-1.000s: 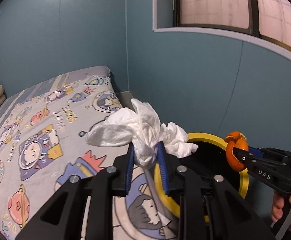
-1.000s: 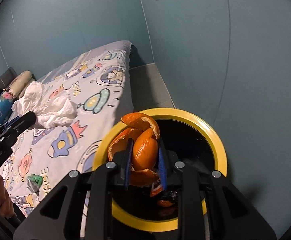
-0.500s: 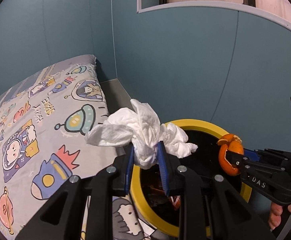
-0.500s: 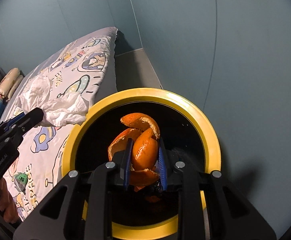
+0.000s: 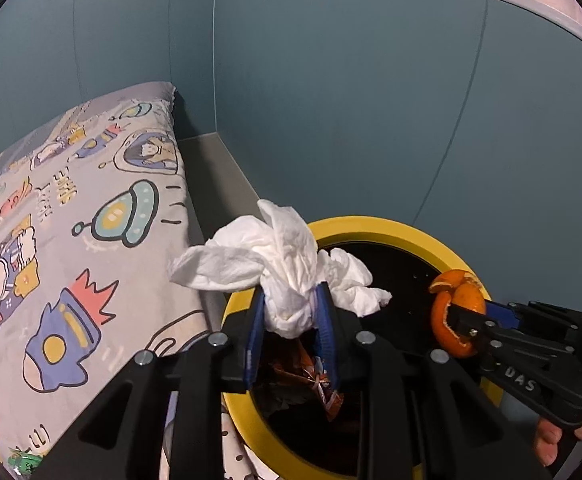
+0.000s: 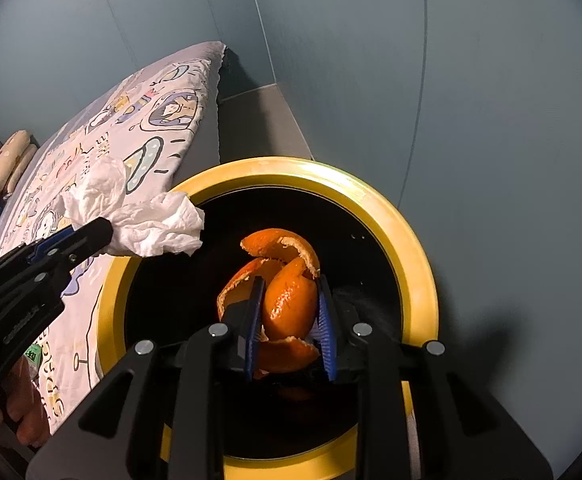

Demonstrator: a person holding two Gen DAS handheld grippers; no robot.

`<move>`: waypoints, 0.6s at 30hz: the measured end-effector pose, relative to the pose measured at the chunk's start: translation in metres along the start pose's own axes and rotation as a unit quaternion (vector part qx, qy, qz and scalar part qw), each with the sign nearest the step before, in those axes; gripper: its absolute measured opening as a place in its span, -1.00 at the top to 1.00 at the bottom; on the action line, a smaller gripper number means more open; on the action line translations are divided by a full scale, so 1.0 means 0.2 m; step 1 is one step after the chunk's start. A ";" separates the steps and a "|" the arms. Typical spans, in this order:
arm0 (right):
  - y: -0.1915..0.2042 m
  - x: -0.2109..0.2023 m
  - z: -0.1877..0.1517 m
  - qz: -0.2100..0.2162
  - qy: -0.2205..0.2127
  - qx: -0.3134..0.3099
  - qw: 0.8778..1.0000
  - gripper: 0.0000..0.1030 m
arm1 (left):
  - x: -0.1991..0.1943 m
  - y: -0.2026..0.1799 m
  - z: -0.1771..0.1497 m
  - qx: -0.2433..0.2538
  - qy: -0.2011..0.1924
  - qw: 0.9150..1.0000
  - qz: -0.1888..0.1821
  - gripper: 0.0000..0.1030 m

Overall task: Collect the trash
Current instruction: 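Open the left tool over the bin while the right tool drops the peel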

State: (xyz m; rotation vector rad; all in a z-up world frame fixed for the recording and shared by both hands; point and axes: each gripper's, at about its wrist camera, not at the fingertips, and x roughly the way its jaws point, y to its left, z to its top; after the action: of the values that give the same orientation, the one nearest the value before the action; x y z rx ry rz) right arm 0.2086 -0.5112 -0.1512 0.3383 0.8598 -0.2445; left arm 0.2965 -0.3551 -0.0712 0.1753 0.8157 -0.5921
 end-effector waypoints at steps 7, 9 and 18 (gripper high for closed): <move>0.01 -0.03 0.02 -0.013 -0.008 0.002 1.000 0.19 | 0.04 0.05 0.02 -0.027 0.020 0.999 -0.009 0.13; 0.00 -0.06 0.03 -0.019 -0.017 0.007 1.000 0.09 | 0.04 0.07 0.02 -0.036 0.021 0.999 -0.009 -0.11; 0.00 -0.16 0.03 -0.046 -0.043 0.028 0.998 -0.35 | -0.09 0.19 0.01 -0.070 -0.016 0.997 -0.032 -0.70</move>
State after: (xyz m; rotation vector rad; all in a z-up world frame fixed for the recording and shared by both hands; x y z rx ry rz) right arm 0.1927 -0.5120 -0.1220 0.3389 0.7847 -0.3665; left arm 0.3088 -0.3164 -0.0600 0.0108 0.8303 -0.5933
